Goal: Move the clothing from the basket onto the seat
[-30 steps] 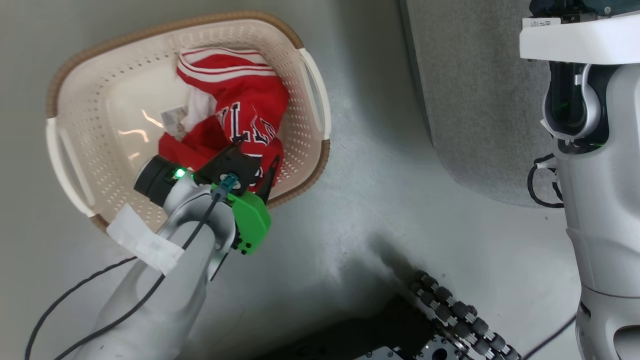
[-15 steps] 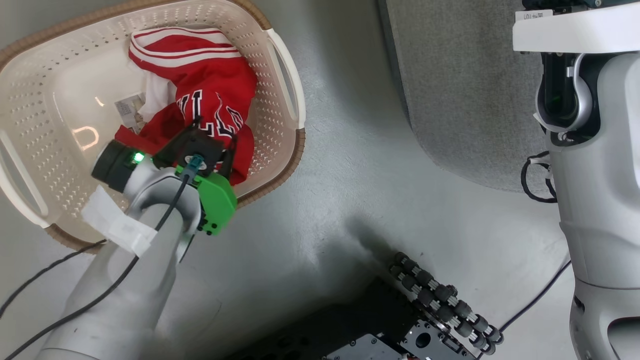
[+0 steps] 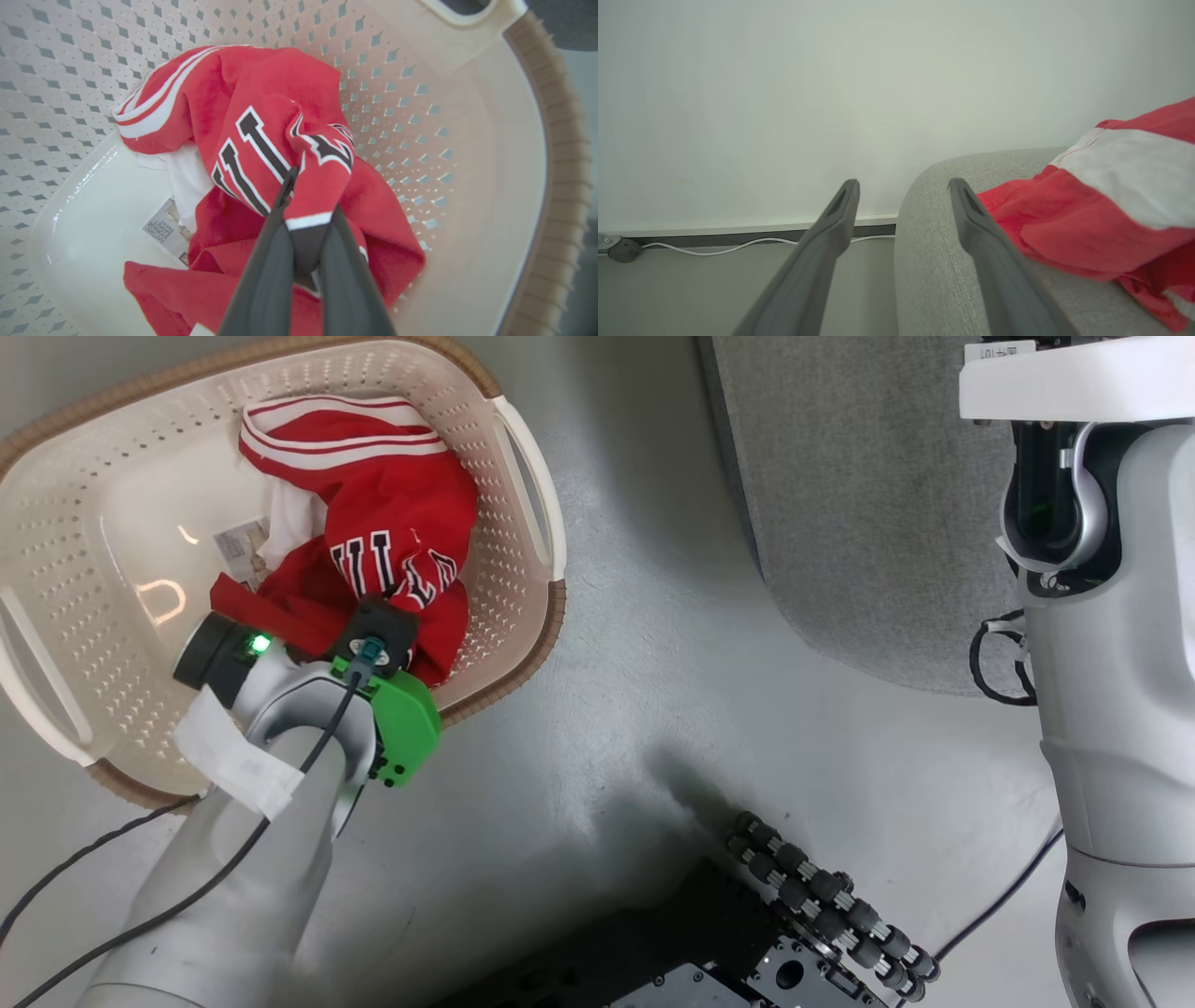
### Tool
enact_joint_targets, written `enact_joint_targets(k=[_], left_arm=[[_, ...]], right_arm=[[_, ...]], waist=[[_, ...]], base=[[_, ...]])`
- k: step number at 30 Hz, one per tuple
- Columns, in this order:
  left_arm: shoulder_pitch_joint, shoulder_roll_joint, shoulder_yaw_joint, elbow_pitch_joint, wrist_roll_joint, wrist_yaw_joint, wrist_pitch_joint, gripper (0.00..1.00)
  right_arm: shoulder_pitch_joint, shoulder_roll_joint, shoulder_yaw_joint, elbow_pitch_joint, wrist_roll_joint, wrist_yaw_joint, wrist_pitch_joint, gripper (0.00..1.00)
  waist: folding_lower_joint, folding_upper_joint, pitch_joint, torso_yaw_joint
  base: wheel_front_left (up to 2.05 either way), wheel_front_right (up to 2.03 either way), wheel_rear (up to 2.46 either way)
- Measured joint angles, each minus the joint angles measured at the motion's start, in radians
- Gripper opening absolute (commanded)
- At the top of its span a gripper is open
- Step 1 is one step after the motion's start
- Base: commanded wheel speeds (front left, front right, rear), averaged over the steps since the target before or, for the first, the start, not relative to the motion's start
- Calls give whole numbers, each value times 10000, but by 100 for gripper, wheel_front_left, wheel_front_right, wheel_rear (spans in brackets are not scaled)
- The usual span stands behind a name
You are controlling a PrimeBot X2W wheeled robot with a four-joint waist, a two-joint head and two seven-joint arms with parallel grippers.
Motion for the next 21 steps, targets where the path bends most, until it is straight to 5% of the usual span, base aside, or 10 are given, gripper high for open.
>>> enact_joint_targets(k=[21], left_arm=[[-11, -627, 222, -357, -959, -441, -1221, 0]], right_arm=[[1371, 59, -161, 1108, -639, 384, -2, 100]], waist=[[0, 0, -1977, 640]], base=[[0, 0, 0]])
